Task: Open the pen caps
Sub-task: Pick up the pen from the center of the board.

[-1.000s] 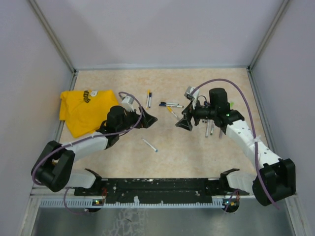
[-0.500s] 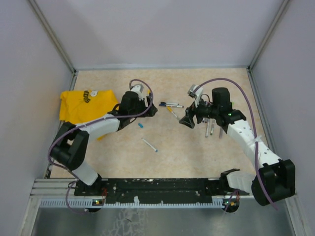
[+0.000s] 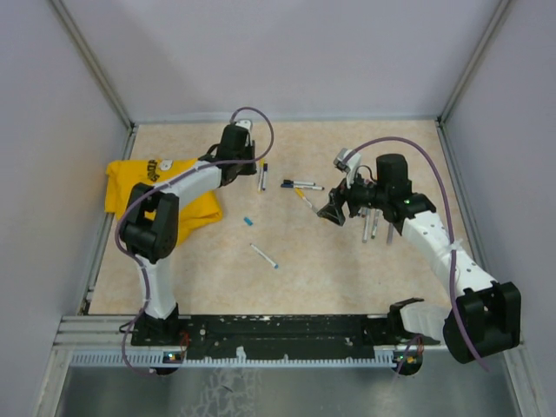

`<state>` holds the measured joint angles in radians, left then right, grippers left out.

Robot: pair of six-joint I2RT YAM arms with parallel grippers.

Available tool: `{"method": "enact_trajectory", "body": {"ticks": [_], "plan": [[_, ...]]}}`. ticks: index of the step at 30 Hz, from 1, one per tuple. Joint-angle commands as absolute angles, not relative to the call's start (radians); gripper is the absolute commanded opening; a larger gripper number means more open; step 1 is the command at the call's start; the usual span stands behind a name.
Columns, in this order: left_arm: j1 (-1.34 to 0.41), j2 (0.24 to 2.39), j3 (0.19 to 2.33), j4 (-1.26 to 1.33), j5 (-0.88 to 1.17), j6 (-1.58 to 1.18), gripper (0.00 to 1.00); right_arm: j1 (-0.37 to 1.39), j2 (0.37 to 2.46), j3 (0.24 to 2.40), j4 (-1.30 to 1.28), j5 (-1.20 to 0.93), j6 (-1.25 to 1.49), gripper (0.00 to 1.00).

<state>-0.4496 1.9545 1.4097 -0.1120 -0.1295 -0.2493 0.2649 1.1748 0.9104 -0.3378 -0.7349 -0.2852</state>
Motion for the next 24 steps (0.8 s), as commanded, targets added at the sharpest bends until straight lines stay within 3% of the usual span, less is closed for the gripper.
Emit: {"method": "enact_trajectory", "body": {"ticks": [1,12,24], "plan": [[-0.434,2.031,1.529,-0.24,-0.09,-0.157,0.32,0.253,1.155,0.921,-0.303,-0.752,-0.284,0.77],[-0.433,2.148,1.648,-0.283,-0.022,-0.149,0.38,0.25,1.159,0.92,-0.301,-0.758,-0.282,0.77],[-0.432,2.198,1.666,-0.3,-0.018,-0.146,0.33,0.244,1.161,0.92,-0.302,-0.765,-0.282,0.77]]}}
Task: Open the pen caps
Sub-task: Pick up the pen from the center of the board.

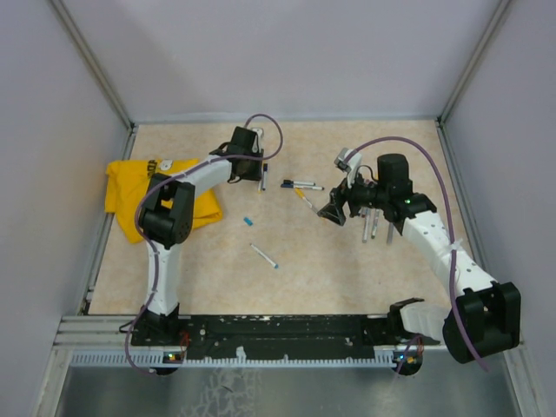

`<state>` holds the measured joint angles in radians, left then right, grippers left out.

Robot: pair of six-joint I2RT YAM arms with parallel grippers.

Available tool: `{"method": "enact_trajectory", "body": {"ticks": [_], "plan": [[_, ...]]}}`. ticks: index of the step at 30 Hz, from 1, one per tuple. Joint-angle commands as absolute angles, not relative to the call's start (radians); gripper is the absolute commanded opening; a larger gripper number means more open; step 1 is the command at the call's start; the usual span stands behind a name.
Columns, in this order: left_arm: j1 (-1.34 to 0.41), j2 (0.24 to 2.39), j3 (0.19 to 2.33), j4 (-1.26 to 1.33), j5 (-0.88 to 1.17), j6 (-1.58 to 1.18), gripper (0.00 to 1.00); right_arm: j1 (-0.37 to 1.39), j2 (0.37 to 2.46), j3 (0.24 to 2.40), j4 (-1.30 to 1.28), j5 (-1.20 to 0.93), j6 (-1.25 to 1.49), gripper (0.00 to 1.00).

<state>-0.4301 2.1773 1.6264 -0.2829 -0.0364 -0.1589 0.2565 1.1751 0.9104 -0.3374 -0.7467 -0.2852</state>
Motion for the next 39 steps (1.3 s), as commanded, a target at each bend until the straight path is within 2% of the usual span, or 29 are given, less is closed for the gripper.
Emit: {"method": "enact_trajectory", "body": {"ticks": [1,22,31,39], "plan": [[-0.432,2.201,1.666,-0.301,-0.016,-0.147,0.33,0.243,1.159,0.92,-0.302,-0.767,-0.282,0.77],[-0.432,2.188,1.636,-0.377,-0.13,-0.079,0.3,0.236,1.156,0.92,-0.302,-0.779,-0.278,0.77],[-0.428,2.182,1.617,-0.389,-0.129,-0.06,0.23,0.234,1.156,0.918,-0.302,-0.785,-0.276,0.77],[-0.426,2.183,1.612,-0.399,-0.127,-0.058,0.32,0.23,1.156,0.917,-0.3,-0.799,-0.273,0.77]]}}
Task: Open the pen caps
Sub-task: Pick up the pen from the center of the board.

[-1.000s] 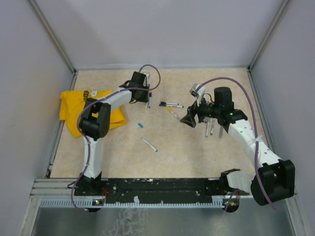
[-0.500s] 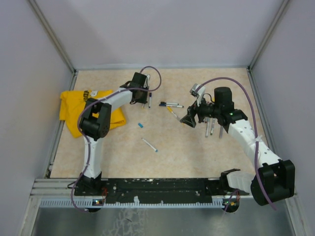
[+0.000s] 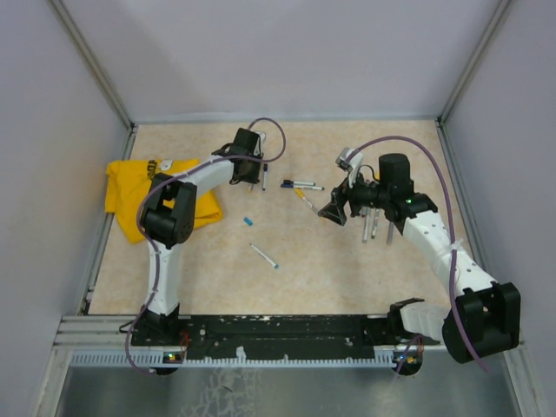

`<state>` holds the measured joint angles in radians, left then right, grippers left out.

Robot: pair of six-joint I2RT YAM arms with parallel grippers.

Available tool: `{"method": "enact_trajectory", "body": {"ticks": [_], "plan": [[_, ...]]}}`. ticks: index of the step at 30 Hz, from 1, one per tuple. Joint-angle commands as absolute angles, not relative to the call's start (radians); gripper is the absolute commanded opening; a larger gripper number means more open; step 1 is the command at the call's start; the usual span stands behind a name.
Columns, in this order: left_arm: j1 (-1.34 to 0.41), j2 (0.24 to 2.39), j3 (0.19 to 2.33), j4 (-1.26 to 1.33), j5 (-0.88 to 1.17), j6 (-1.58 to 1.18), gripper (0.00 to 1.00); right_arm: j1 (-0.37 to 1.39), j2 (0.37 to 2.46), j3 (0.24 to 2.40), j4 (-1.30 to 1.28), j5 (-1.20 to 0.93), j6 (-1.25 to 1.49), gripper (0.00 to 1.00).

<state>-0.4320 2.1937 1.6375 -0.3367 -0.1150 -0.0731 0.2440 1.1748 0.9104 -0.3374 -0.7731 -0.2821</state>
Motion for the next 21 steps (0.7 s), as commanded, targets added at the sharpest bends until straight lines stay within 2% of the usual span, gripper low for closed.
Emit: {"method": "enact_trajectory", "body": {"ticks": [1,5,13,21], "plan": [[-0.426,2.183,1.611,-0.399,-0.126,-0.057,0.31,0.231,1.156,0.918,-0.3,-0.8,-0.272,0.77],[-0.425,2.185,1.609,-0.399,-0.123,-0.058,0.27,0.23,1.155,0.918,-0.301,-0.804,-0.273,0.77],[-0.416,2.14,1.57,-0.369,-0.142,-0.064,0.02,0.226,1.151,0.915,-0.291,-0.845,-0.251,0.77],[-0.404,2.001,1.437,-0.217,-0.155,-0.084,0.0,0.225,1.156,0.891,-0.247,-0.939,-0.196,0.77]]}}
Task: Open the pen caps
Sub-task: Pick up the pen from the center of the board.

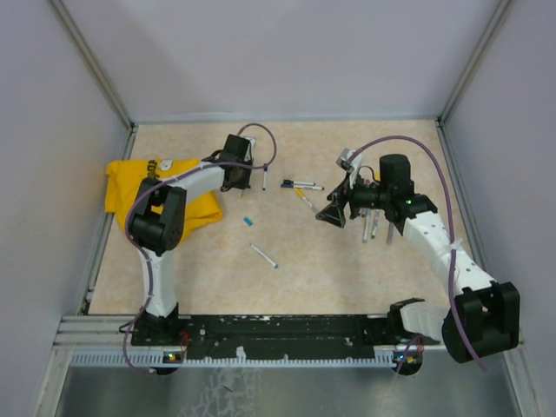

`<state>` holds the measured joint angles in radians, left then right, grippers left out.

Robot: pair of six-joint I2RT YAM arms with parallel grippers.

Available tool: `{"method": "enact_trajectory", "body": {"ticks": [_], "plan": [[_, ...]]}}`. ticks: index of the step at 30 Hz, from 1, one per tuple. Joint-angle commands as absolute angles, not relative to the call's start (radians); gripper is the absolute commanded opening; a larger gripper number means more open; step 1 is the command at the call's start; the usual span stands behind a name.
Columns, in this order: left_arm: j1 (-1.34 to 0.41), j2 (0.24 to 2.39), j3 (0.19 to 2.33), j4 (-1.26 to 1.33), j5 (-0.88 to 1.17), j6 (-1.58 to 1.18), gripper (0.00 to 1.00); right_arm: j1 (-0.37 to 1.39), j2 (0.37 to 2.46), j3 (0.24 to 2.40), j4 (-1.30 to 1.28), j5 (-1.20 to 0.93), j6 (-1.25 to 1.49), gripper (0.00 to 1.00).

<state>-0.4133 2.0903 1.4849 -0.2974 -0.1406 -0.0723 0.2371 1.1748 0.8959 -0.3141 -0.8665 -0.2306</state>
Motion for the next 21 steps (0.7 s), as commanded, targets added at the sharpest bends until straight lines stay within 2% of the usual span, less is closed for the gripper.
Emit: {"method": "enact_trajectory", "body": {"ticks": [1,10,21], "plan": [[-0.404,1.981,1.418,-0.197,-0.154,-0.086,0.0,0.225,1.156,0.888,-0.24,-0.947,-0.189,0.77],[-0.404,1.771,1.212,-0.045,-0.039,-0.175,0.0,0.225,1.153,0.853,-0.155,-1.025,-0.107,0.77],[-0.423,1.425,0.747,0.44,0.341,-0.492,0.0,0.225,1.151,0.798,-0.021,-1.082,0.008,0.76]]}}
